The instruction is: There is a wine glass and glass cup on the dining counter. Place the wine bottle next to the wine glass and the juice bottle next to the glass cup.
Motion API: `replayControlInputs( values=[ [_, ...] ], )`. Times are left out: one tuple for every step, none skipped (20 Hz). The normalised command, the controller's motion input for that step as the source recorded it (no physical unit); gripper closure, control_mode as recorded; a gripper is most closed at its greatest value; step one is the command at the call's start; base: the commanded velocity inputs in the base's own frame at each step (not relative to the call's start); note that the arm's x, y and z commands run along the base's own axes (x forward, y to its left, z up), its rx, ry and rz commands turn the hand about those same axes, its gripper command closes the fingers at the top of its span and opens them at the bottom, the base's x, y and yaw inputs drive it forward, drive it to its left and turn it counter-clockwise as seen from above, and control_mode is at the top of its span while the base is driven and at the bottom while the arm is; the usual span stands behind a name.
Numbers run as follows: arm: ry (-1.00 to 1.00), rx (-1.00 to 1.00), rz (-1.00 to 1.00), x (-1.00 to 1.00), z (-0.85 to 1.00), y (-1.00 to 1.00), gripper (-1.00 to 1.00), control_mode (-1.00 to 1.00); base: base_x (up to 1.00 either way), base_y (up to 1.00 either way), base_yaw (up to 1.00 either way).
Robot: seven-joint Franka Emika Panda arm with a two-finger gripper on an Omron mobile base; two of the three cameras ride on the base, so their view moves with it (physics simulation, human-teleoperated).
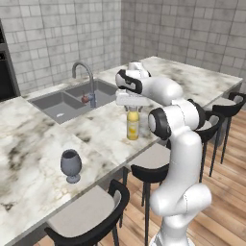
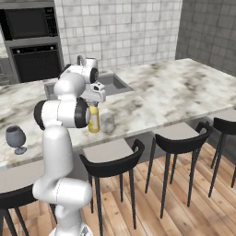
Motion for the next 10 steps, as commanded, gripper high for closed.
replayControlInputs(
  values=[
    [0.0, 0.0, 0.0, 0.0, -0.33, -0.02, 1.0, -1.0, 0.0, 0.0, 0.0],
    [0.0, 0.0, 0.0, -0.06, -0.34, 0.0, 1.0, -1.0, 0.0, 0.0, 0.0],
    [0.0, 0.0, 0.0, -0.07, -0.34, 0.0, 1.0, -1.0, 0.0, 0.0, 0.0],
    [0.0, 0.0, 0.0, -0.02, -0.36, 0.0, 1.0, -1.0, 0.0, 0.0, 0.0],
    [0.0, 0.0, 0.0, 0.0, -0.37, 0.0, 1.0, -1.0, 0.0, 0.0, 0.0],
    [0.0, 0.0, -0.01, 0.0, -0.38, 0.0, 1.0, -1.0, 0.0, 0.0, 0.0],
    [0.0, 0.0, -0.02, 0.0, -0.37, 0.0, 1.0, -1.0, 0.0, 0.0, 0.0],
    [0.0, 0.0, -0.02, 0.0, -0.38, 0.0, 1.0, -1.0, 0.0, 0.0, 0.0],
    [0.0, 0.0, -0.02, 0.0, -0.38, 0.0, -1.0, -1.0, 0.0, 0.0, 0.0],
    [0.0, 0.0, -0.01, 0.0, -0.4, 0.0, -1.0, -1.0, 0.0, 0.0, 0.0]
  ],
)
